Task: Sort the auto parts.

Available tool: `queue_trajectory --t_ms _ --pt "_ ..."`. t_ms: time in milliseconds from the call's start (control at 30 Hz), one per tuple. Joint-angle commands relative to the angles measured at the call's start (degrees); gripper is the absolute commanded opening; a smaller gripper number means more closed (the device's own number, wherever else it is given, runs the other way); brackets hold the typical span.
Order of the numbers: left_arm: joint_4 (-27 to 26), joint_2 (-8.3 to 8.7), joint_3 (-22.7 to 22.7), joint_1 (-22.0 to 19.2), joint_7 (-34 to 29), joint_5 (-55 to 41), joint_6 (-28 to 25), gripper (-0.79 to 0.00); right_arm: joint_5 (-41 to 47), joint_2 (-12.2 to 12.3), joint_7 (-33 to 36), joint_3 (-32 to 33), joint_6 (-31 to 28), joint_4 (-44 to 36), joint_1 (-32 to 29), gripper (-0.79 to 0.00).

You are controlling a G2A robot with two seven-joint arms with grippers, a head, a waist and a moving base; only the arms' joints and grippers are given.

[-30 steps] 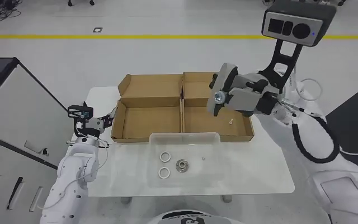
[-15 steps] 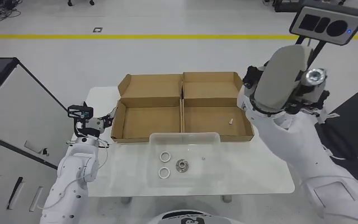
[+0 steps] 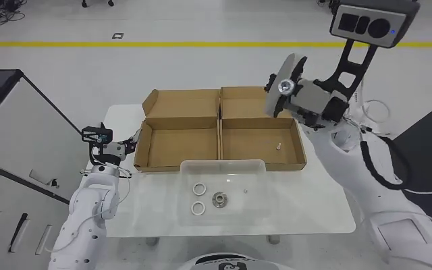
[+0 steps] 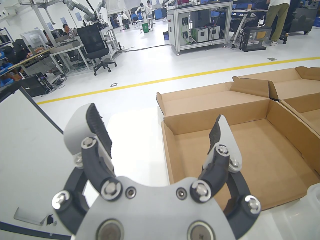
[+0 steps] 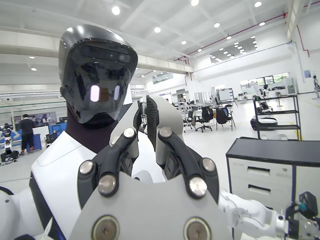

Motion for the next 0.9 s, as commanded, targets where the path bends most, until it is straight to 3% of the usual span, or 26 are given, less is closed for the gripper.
queue_trajectory --t_ms 0,167,667,867 --pt "0.0 0.0 0.0 0.0 0.0 0.0 0.0 0.0 -1.8 0.0 0.4 0.6 1.6 -0.3 -0.1 -0.785" --pt "0.0 0.0 0.0 0.0 0.0 0.0 0.0 0.0 -3.0 -0.1 1.1 1.4 3.3 -0.8 -0.8 -0.785" --pt "0.0 0.0 0.0 0.0 0.0 0.0 0.0 0.0 10.1 -2.2 1.5 0.4 -3.6 -2.0 -1.9 -0.785" --pt "0.0 0.0 0.0 0.0 0.0 0.0 0.0 0.0 10.3 -2.2 1.6 0.4 -3.7 -2.0 -1.9 -0.785"
